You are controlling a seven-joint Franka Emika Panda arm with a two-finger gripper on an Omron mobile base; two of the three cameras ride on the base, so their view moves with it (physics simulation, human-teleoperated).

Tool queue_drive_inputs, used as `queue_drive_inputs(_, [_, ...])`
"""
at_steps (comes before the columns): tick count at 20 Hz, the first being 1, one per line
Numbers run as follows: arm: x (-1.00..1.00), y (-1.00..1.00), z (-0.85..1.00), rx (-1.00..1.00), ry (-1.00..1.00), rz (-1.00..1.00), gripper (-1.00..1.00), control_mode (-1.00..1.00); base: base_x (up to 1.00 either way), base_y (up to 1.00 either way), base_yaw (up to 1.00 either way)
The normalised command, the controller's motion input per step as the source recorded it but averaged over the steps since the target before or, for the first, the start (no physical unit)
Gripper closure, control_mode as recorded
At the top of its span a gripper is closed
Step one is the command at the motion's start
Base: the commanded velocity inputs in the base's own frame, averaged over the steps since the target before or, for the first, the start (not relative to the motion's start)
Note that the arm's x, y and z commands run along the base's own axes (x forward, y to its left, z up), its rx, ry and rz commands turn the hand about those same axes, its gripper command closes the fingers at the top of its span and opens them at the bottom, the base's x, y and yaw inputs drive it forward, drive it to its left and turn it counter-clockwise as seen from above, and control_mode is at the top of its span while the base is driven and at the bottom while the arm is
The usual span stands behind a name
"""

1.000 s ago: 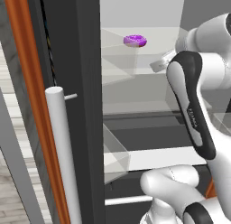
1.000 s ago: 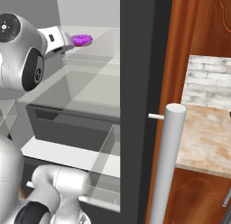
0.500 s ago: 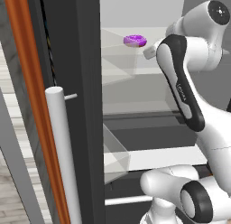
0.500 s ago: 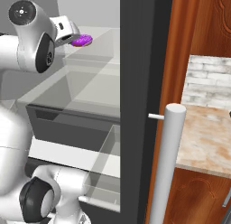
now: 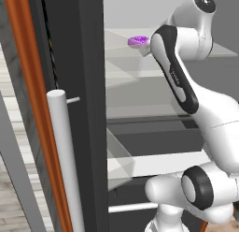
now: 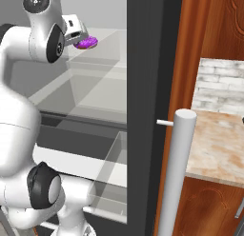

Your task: Take the donuts from the fridge and place them on the empty tray on the dining counter.

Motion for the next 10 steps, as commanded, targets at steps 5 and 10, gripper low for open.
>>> queue_drive_inputs(5, [0.41,0.22,0.00,0.00,0.08,0.00,-1.00,-1.00,0.00,0.00,0.00])
queue_drive_inputs(10, [0.52,0.12,-0.01,0.00,0.00,0.00,-1.00,-1.00,0.00,0.00,0.00])
